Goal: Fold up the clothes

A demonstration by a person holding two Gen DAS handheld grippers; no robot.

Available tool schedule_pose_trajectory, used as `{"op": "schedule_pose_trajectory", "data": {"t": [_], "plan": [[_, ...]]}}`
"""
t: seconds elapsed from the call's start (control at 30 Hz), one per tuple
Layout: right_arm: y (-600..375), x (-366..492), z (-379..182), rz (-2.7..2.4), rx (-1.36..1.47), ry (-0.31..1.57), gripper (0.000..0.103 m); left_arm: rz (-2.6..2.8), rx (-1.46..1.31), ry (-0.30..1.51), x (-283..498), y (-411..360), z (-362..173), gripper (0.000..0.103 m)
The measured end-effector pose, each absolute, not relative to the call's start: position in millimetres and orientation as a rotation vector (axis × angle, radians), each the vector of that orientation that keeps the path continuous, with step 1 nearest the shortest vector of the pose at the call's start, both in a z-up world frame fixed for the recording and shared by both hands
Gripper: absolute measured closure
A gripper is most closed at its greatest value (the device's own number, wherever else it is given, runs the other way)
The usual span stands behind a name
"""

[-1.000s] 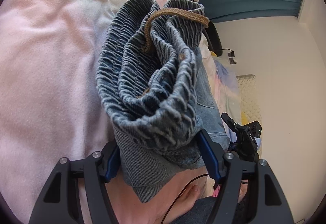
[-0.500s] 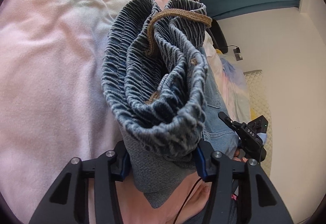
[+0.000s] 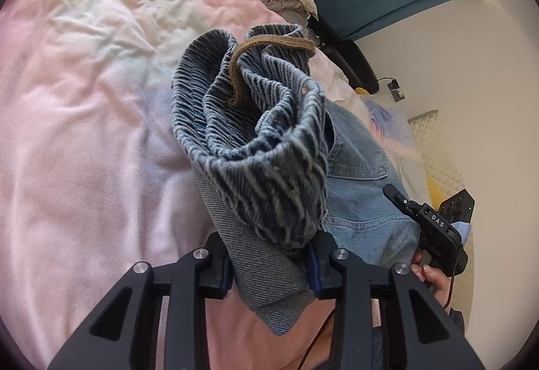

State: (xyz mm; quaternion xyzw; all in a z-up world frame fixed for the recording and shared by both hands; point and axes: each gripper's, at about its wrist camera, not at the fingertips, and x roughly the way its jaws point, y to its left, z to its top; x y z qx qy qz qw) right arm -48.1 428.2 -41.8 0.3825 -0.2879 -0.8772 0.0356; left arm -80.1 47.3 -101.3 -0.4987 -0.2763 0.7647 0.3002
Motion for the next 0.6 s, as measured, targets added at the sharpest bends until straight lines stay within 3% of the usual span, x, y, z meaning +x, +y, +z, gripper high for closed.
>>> {"op": "schedule_pose_trajectory", "data": {"t": [0.3, 0.6], "plan": [[428.3, -11.8, 14.5, -2.697, 1.054, -0.893, 0.09, 2.043, -1.246, -0.729, -61.8, 36.0, -59.2, 0.071], [470.8, 54.3, 103.5, -2.825, 0.834, -0.837, 0.09, 1.995, -1.093, -0.631, -28.8, 117.8, 8.3, 0.071]]}}
